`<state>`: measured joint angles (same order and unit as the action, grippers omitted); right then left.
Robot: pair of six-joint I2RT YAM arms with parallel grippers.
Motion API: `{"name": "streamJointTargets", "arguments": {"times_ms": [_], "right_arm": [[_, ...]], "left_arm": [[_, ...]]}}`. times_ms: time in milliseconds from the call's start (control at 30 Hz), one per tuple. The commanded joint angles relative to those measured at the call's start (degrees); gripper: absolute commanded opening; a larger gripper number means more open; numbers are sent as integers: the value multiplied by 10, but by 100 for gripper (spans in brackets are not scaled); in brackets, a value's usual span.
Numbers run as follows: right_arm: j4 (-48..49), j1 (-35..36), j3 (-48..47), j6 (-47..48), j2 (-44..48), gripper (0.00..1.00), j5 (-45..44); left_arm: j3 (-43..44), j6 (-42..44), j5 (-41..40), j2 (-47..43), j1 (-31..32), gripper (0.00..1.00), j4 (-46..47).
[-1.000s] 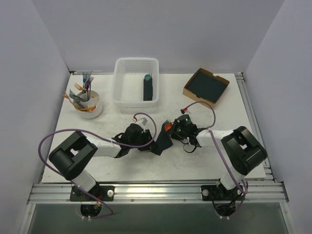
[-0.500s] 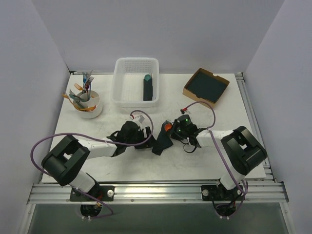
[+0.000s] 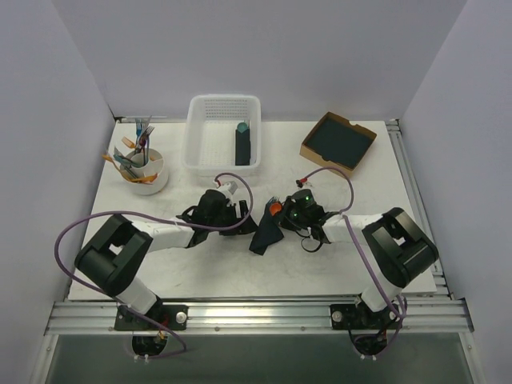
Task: Place the utensils on the paper napkin and roll it up
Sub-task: Pick up the utensils from the center of the board.
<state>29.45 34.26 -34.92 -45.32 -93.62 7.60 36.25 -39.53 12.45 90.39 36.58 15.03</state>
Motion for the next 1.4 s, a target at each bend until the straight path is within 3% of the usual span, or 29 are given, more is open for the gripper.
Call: {"name": "streamJointTargets", "arguments": {"times_ms": [0,300,500,767,1367], "right_arm": [[-78,11,18,18,-9,0,-12],[-80,12,21,20,11,0,-12],[-55,12,35,32,42,0,3],[-16,12,56,64,99,0,28],[17,12,71,94,144,0,49]], "left_arm": [[14,30,-15,36,0,82,-33],[40,30,-15,90,14,80,-13],[32,38,-6,59,9,79,-3],[-6,38,45,8,-43,80,35],[-44,2,98,-11,-48,81,120]]}}
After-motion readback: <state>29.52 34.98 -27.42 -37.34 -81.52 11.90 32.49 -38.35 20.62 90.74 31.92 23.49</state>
